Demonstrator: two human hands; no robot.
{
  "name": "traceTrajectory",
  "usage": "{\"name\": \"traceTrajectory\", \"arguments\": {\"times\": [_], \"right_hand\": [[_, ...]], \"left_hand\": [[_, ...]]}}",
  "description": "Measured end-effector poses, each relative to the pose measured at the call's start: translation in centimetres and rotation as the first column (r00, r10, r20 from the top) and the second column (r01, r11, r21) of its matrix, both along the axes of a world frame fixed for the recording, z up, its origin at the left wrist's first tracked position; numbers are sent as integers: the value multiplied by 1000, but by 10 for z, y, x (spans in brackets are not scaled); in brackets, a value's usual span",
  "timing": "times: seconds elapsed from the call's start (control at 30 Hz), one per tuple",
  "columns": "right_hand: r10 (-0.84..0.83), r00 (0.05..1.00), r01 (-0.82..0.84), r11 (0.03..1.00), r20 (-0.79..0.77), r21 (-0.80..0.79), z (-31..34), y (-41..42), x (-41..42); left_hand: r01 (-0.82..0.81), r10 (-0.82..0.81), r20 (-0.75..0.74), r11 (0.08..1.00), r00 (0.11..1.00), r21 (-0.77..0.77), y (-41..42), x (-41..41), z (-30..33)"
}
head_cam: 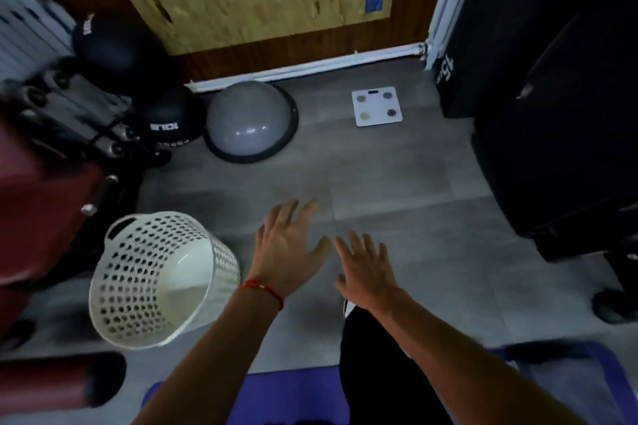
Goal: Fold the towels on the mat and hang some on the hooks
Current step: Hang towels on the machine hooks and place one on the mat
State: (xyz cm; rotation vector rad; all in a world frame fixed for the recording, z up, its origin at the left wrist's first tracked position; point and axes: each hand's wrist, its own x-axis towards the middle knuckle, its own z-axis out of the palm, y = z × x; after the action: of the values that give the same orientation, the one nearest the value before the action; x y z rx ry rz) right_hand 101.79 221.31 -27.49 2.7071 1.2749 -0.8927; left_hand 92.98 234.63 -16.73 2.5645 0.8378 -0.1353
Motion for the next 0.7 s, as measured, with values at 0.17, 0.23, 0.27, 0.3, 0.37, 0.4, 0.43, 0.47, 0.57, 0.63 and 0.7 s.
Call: {"name": "traceTrajectory", "arguments": {"times": [0.17,0.23,0.27,0.3,0.37,0.4,0.43,0.47,0.57,0.63,0.7], "right_hand": [[-151,989,151,989,-1,3,53,13,68],[-234,972,234,972,-5,-11,70,2,89],[-290,957,290,957,-5,-23,78,-6,98],[-363,932,362,932,1,-29,84,-16,107],[-532,847,532,847,7,-26,94,-37,122],[-622,783,622,783,11,-17,100,-46,127],[-709,705,710,705,19,-11,105,-55,129],[-786,618,786,618,26,-10,108,-64,130],[-935,352,936,353,41,7,113,-82,122],[-979,200,979,201,41,23,114,-90,111],[-997,64,998,64,35,26,111,-98,99]], "left_hand": [[157,-156,53,987,986,-17,40,94,40],[227,-223,94,973,970,-37,40,132,51],[269,-262,109,962,959,-57,36,152,57],[323,-312,121,942,942,-89,30,172,61],[477,-457,152,868,876,-138,15,210,64],[570,-549,158,808,820,-152,7,226,65],[658,-638,163,736,753,-157,-1,242,67],[733,-713,168,662,681,-157,-8,256,70],[865,-850,171,472,498,-171,-27,289,79],[910,-902,158,374,402,-177,-39,306,79],[949,-944,146,273,297,-160,-55,319,75]]}}
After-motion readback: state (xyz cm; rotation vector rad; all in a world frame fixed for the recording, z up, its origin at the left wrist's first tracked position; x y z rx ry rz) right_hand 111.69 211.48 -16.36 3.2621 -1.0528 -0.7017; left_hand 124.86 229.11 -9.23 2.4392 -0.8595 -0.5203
